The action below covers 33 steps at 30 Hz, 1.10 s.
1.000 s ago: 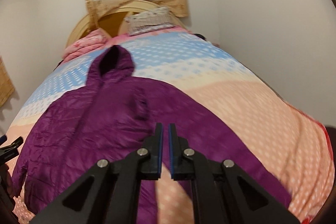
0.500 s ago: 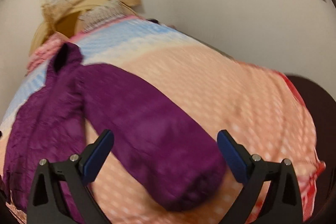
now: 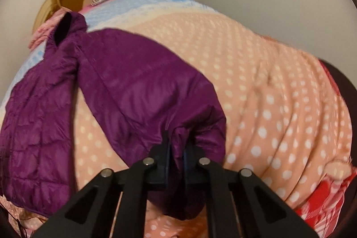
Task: Fold large clothes
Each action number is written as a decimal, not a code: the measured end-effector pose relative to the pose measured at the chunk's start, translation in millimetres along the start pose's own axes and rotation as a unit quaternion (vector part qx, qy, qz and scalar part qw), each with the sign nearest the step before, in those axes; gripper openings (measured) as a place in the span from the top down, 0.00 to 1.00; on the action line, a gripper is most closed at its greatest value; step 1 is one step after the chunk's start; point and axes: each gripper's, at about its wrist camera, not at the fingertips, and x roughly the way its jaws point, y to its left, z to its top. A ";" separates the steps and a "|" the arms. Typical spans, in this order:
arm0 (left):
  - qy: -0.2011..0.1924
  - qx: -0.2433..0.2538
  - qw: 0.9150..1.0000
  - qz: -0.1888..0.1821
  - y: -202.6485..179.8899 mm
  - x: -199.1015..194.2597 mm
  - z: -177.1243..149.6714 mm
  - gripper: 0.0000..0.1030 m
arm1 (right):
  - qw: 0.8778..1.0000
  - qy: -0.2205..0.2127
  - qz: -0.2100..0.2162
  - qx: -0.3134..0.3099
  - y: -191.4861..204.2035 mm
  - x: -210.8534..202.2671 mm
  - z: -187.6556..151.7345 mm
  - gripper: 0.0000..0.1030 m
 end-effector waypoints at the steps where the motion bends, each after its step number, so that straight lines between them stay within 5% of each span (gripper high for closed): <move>1: 0.000 -0.001 1.000 0.003 2.5 1.2 2.5 0.01 | 1.000 -0.013 0.001 -0.006 3.1 -5.5 8.9 0.89; 7: 0.001 -0.017 1.000 0.003 16.4 9.5 15.6 0.01 | 0.996 -0.074 0.018 -0.049 44.9 -27.3 62.8 0.90; 18: -0.008 -0.008 1.000 0.005 32.4 18.3 23.3 0.01 | 0.969 -0.135 0.095 -0.181 210.4 -35.3 103.8 0.90; 26: 0.005 -0.018 1.000 -0.005 44.3 28.6 18.2 0.01 | 0.950 -0.111 0.145 -0.255 315.4 9.1 81.2 0.91; 33: 0.026 -0.031 0.999 0.009 47.2 48.2 14.7 0.01 | 0.951 -0.073 0.147 -0.264 356.0 67.1 63.5 0.84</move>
